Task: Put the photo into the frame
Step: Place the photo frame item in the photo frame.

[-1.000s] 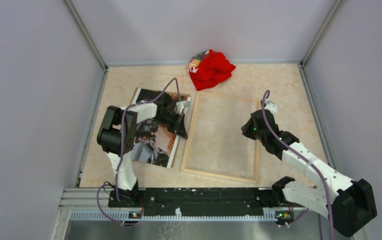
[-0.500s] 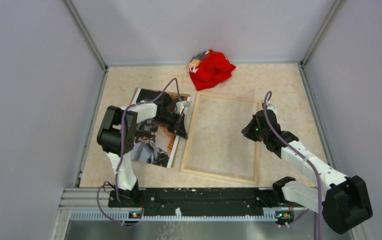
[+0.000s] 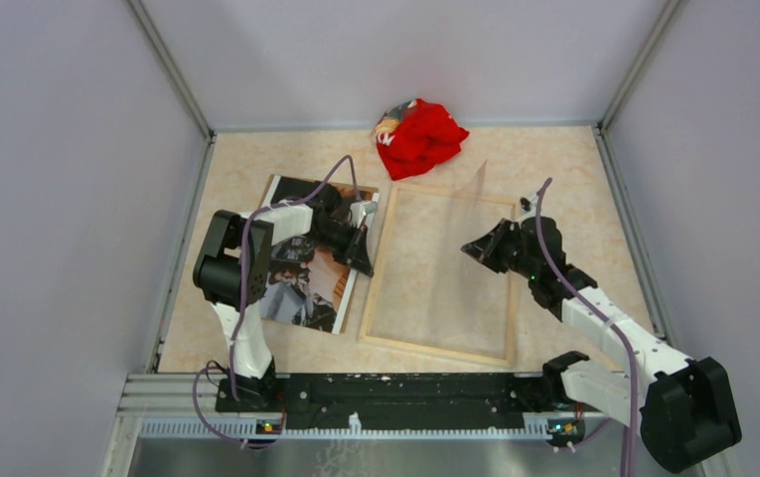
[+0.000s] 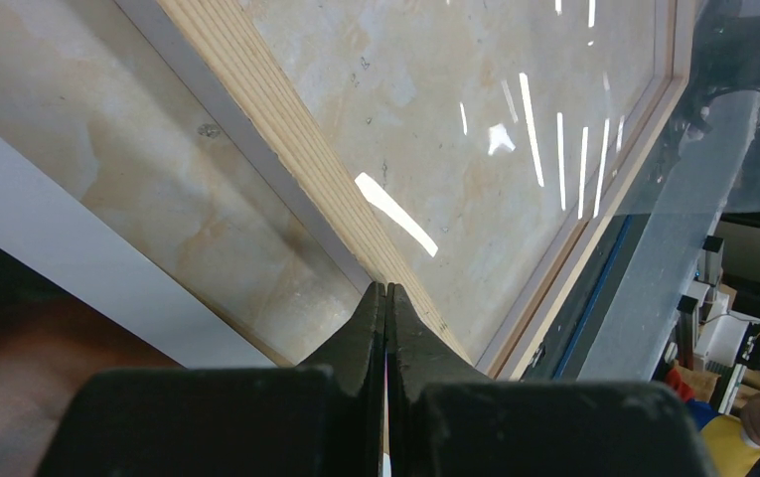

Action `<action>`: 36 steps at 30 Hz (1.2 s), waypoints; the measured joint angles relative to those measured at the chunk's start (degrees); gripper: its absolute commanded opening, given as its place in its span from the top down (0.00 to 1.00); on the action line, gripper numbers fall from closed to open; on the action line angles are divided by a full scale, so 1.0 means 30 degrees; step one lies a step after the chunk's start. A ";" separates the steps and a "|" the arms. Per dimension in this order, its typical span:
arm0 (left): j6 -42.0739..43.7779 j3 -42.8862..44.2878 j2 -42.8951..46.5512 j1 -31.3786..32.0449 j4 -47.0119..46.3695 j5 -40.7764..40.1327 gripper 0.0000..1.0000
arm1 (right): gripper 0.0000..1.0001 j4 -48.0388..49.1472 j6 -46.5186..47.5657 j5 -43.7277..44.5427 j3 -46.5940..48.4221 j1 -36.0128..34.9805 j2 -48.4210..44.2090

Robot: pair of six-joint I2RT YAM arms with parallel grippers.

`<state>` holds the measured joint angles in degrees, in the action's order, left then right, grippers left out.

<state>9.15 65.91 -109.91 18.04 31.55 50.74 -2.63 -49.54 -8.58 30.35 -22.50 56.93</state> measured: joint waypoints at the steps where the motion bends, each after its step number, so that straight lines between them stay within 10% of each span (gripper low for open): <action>1: 0.0000 0.0000 0.0000 0.0000 0.0000 0.0000 1.00 | 1.00 0.0386 -0.0211 -0.0408 -0.0007 0.0066 -0.0029; 36: 0.0095 0.0000 -0.0007 -0.0015 0.0015 -0.0015 1.00 | 1.00 1.3311 -0.6717 -0.6382 -0.4240 0.2565 -0.0415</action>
<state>9.43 65.91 -109.93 18.00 31.59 50.70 37.30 -69.69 -27.73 17.63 -14.81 55.68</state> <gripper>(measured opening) 0.006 0.004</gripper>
